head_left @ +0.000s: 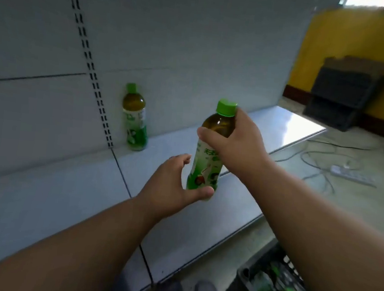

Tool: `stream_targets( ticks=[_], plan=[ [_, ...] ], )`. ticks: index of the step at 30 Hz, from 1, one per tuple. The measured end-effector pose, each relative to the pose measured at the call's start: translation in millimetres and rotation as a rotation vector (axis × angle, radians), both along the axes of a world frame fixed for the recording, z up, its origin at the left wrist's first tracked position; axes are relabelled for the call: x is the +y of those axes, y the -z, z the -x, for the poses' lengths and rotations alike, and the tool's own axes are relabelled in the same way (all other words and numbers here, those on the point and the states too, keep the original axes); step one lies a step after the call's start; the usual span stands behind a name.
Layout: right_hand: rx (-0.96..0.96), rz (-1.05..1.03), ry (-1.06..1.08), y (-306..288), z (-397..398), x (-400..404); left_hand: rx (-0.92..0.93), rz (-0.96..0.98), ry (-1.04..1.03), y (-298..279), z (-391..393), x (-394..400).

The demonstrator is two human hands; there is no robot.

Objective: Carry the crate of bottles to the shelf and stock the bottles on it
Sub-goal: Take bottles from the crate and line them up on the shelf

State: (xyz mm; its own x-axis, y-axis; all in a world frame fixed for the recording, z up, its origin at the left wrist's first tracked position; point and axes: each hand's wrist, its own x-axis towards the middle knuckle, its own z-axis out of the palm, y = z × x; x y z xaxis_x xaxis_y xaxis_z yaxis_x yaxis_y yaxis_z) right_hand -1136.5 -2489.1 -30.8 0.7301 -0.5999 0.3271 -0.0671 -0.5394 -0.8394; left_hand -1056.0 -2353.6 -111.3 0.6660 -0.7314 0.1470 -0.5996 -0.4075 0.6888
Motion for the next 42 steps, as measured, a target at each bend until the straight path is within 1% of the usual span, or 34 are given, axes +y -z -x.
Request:
stream_targets(
  ticks=[4, 10, 12, 14, 17, 19, 22, 26, 36, 42],
  plan=[
    [0.015, -0.014, -0.120, 9.4, -52.1, -8.1, 0.011, -0.066, -0.133, 19.7, -37.0, 1.2],
    [0.065, 0.020, -0.230, 38.2, -144.5, -33.8, 0.023, -0.200, -0.312, 59.1, -101.2, -26.5],
    [0.066, 0.023, -0.256, 46.7, -167.0, -41.5, -0.010, -0.261, -0.375, 70.5, -116.9, -35.1],
    [0.092, 0.012, -0.269, 54.1, -182.4, -47.7, -0.084, -0.343, -0.443, 79.9, -126.9, -41.4],
    [0.111, -0.053, -0.272, 61.1, -190.3, -49.4, -0.150, -0.495, -0.472, 92.1, -130.1, -42.9],
    [0.146, -0.052, -0.266, 65.4, -188.8, -46.1, -0.169, -0.548, -0.471, 97.2, -128.9, -41.9],
    [0.160, 0.013, -0.208, 80.8, -181.0, -43.7, -0.181, -0.577, -0.450, 99.7, -127.7, -40.5],
    [0.200, 0.053, -0.194, 91.3, -180.6, -47.0, -0.209, -0.542, -0.475, 103.7, -128.5, -41.9],
    [0.217, 0.185, -0.255, 81.8, -260.0, -54.0, -0.219, -0.613, -0.482, 101.8, -130.1, -43.7],
    [0.256, 0.207, -0.266, 88.1, -279.3, -63.1, -0.209, -0.598, -0.498, 102.2, -129.6, -44.1]
  ],
)
